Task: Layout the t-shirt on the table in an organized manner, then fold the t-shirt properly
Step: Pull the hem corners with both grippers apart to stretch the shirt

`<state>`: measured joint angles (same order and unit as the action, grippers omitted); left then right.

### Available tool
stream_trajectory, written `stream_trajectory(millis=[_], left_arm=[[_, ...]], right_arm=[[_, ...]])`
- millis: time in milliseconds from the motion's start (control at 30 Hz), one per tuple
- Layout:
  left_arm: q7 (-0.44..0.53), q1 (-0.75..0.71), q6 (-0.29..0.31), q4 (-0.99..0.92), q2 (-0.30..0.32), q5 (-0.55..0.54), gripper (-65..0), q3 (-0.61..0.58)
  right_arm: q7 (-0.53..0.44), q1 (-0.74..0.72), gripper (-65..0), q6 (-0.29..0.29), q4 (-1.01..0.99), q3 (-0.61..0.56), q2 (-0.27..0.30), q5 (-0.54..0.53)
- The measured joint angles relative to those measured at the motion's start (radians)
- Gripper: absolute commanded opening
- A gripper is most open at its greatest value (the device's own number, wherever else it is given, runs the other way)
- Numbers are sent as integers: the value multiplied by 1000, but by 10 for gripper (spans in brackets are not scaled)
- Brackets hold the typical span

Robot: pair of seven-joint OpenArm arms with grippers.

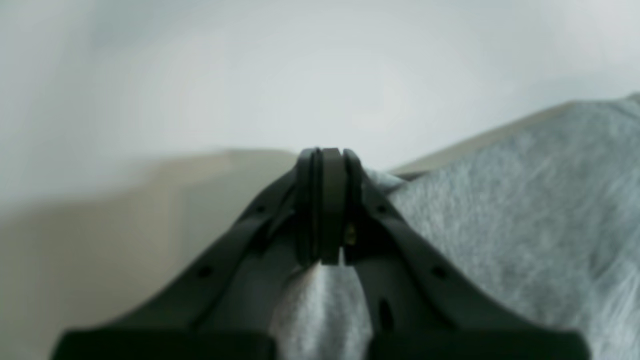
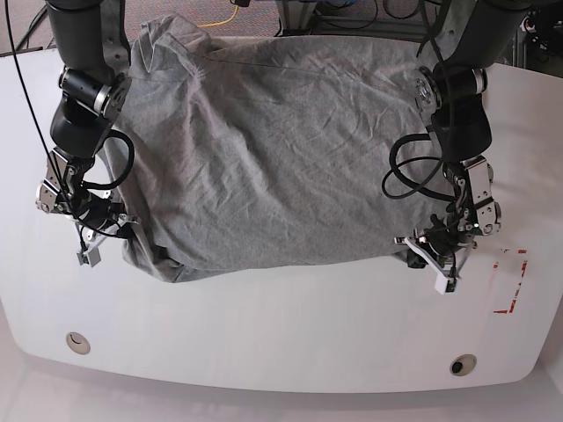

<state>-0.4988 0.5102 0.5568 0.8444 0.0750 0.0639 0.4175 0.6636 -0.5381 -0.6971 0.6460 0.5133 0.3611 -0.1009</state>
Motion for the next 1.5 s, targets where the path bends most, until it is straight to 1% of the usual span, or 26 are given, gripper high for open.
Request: stream_trajectory(millis=[100,267,400,533,800,1100,1200,1300,1500], left_arm=[[-2,2,0,67,2,-1,-650,12],[-48,2,1,177,9,-8,-650,12],[-81,-12,2,240,5,-4,-650,12],[-87,-18,5,290,4,-4,-650,7],[-82,-10,4,307,8,-5,-650,7],[-84,-8,5,307,29,-4,-649,3],[-79,5,5,306,31,-3,-647,8],[-33,16,5,306,31,-4,-647,7],[-30,33,5,306,31,-3,-646,3]], right_arm=[[2,2,-647,0,0,0,5,0],[2,4,-647,-1,0,0,11,0],[-1,8,-647,-2,0,0,11,-1],[-16,19,-647,-3,1,2,11,-11],[-16,21,-647,-3,2,3,13,-11],[-12,20,-647,-3,9,3,13,-10],[7,21,-645,-3,48,3,10,8],[21,23,-645,2,97,2,8,19],[27,6,-645,1,174,-3,10,23]])
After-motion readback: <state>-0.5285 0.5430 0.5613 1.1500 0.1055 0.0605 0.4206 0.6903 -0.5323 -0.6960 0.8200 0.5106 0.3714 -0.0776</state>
